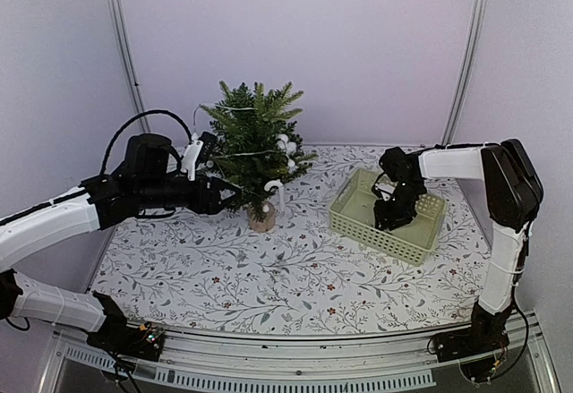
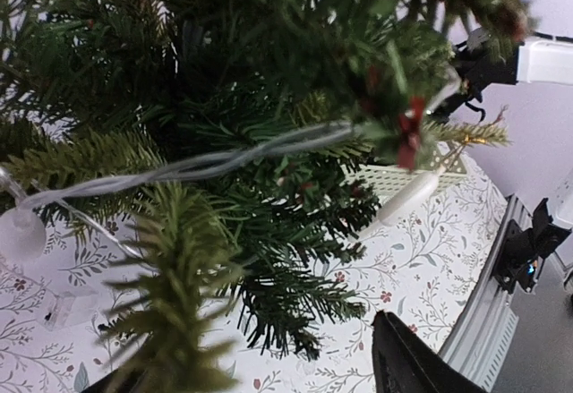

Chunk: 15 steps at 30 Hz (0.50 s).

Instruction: Decorate the small christmas tree

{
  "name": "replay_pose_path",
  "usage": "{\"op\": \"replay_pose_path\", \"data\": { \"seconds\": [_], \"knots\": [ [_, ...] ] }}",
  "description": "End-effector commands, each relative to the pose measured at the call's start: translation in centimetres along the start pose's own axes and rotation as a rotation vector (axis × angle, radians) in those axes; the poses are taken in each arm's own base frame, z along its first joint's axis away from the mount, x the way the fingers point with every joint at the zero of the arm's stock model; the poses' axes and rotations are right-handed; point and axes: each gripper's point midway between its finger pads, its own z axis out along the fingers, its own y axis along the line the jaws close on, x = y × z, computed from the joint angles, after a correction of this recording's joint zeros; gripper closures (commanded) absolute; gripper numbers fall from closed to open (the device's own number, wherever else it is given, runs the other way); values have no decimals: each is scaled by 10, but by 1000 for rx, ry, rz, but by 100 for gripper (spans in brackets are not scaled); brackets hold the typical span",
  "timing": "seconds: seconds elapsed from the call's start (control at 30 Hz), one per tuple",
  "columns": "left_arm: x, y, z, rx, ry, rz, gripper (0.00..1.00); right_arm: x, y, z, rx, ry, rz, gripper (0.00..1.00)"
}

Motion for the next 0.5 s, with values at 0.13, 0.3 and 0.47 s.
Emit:
{"op": "replay_pose_path", "data": {
  "seconds": [0.13,0.3,0.47],
  "knots": [
    [-18,4,2,-4,-30,9,32,-70,-66,-17,214,-194,53,57],
    [-20,7,4,-5,-23,15,32,-85,-89,-34,252,-252,110,57],
    [-21,7,6,3,-23,13,32,-84,-64,-46,119,-269,68,58]
  ]
}}
